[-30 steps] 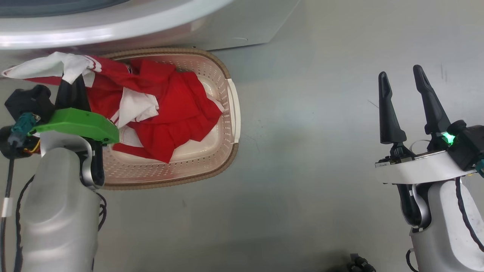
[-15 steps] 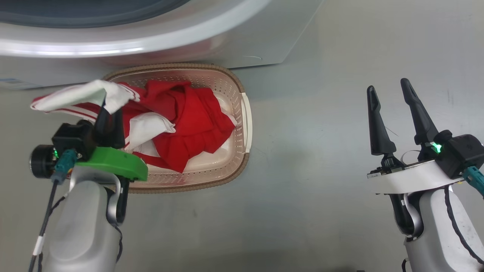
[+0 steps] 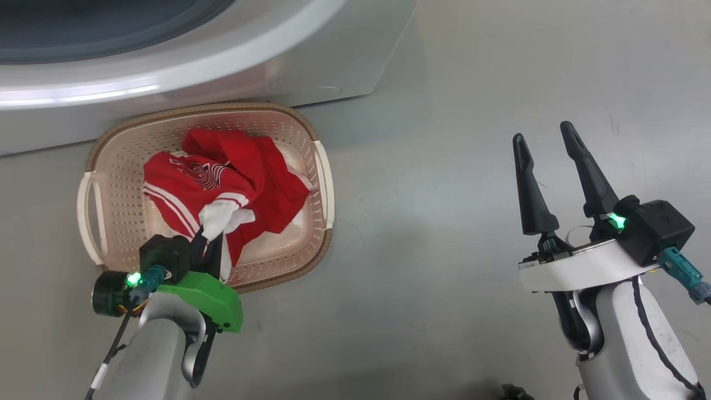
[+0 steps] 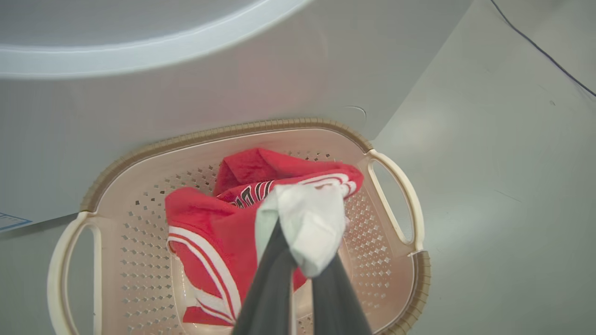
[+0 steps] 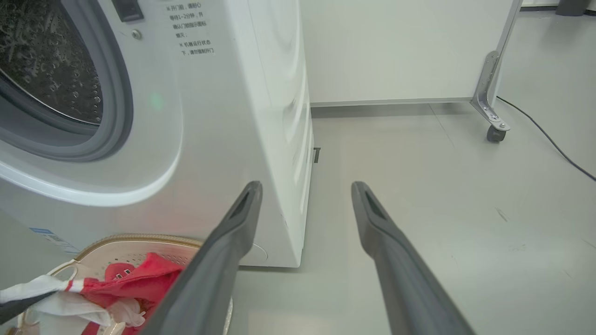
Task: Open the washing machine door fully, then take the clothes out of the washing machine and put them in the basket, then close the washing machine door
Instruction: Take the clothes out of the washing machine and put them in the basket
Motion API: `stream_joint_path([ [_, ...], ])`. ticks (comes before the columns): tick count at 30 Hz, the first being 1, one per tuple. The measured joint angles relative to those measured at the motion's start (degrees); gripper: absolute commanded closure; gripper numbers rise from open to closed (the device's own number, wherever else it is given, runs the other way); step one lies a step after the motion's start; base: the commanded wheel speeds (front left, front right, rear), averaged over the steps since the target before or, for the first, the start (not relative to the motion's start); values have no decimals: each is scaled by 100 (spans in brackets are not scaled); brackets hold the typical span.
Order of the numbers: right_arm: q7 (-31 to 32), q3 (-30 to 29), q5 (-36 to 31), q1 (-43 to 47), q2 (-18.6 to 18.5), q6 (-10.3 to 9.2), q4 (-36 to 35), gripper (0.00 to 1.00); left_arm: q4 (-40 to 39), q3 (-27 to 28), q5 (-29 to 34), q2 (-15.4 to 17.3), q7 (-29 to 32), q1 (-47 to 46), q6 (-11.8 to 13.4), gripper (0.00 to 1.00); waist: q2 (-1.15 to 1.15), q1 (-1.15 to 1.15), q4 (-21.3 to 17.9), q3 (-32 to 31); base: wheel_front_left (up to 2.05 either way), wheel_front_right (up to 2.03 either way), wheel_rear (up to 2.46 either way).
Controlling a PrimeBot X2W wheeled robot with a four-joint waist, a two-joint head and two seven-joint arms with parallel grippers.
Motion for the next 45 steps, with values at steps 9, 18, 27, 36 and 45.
stream_joint_path([
  [9,0,181,247,-19,48,3,-9,0,701,-80,94,280,728,-348,-100,100,0,0,-523,204,0,0,0],
  [18,0,232,444,-82,88,3,-8,0,1311,38,93,577,1311,-933,-125,100,0,0,-1023,482,0,0,0],
  [27,0,349,704,-203,98,-3,-59,0,1844,138,97,750,1739,-1345,-97,100,0,0,-1320,789,0,0,0],
  [36,0,377,770,-281,112,-65,-59,0,2274,368,-15,778,1840,-1573,12,100,0,0,-1468,938,0,0,0],
  [45,0,240,701,-334,114,-107,-43,0,2449,305,-15,553,1457,-1681,16,0,0,0,-1263,825,0,0,0],
])
